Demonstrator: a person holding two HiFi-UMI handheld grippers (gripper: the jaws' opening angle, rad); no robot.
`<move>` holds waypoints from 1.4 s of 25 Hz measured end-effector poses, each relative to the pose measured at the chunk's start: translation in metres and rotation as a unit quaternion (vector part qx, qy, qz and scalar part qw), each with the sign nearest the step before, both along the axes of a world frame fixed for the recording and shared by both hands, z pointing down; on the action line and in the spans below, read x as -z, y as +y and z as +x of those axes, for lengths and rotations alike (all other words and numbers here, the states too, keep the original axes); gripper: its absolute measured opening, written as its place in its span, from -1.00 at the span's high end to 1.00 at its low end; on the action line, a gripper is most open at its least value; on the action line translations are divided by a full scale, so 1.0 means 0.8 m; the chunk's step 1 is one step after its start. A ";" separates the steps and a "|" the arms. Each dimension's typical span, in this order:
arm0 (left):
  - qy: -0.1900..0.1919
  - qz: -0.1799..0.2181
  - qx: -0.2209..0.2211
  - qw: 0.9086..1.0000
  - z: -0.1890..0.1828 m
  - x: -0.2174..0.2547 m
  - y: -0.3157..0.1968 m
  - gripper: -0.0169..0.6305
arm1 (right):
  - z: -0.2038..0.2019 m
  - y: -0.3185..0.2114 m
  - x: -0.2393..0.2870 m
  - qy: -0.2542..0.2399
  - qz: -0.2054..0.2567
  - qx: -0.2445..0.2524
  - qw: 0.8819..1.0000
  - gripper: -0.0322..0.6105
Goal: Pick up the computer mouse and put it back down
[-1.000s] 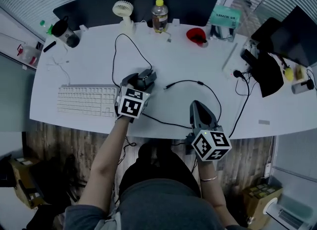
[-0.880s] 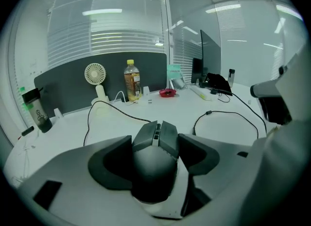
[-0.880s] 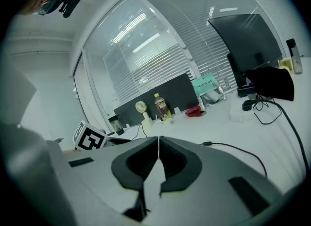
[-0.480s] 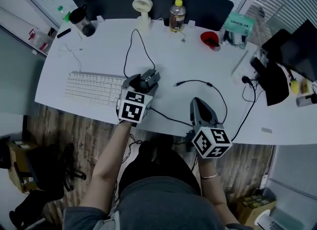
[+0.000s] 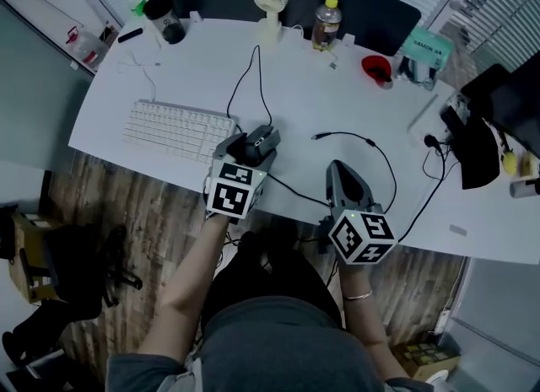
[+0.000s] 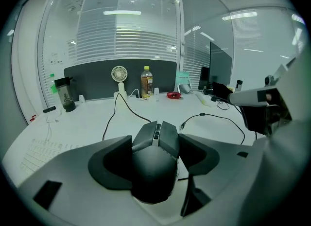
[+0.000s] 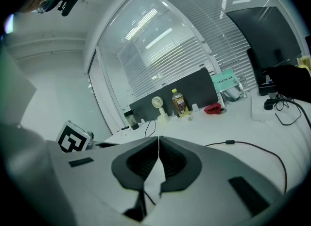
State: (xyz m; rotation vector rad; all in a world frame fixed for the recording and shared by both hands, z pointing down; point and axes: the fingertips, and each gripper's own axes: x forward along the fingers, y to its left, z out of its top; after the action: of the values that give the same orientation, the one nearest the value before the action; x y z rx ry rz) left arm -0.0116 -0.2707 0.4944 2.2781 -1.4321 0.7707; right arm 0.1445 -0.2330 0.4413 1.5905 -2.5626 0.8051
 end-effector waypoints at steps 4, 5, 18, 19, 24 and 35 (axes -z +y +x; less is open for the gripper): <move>0.005 -0.010 0.009 1.000 -0.005 -0.008 0.022 0.00 | -0.011 0.006 0.001 0.002 0.000 0.011 1.000 0.92; 0.005 -0.012 0.010 1.000 -0.006 -0.010 0.027 0.00 | -0.013 0.008 0.001 0.003 0.000 0.014 1.000 0.92; 0.011 -0.045 0.000 0.999 0.000 -0.046 0.074 0.00 | -0.024 0.039 -0.001 0.009 -0.005 0.011 1.000 0.93; 0.011 -0.049 -0.002 0.999 0.001 -0.050 0.077 0.00 | -0.023 0.041 -0.002 0.010 -0.005 0.009 1.000 0.93; 0.005 -0.058 -0.015 0.998 0.004 -0.068 0.085 0.00 | -0.020 0.055 -0.003 0.012 -0.008 -0.003 1.000 0.93; -0.008 -0.066 -0.046 0.997 0.017 -0.082 0.085 0.00 | -0.005 0.074 -0.004 0.016 -0.010 -0.032 0.999 0.93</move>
State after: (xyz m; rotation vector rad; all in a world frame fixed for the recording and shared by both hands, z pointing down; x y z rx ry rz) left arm 0.0016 -0.2030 0.5604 2.2552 -1.2502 0.8851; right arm 0.1407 -0.1737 0.4442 1.6724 -2.4858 0.8018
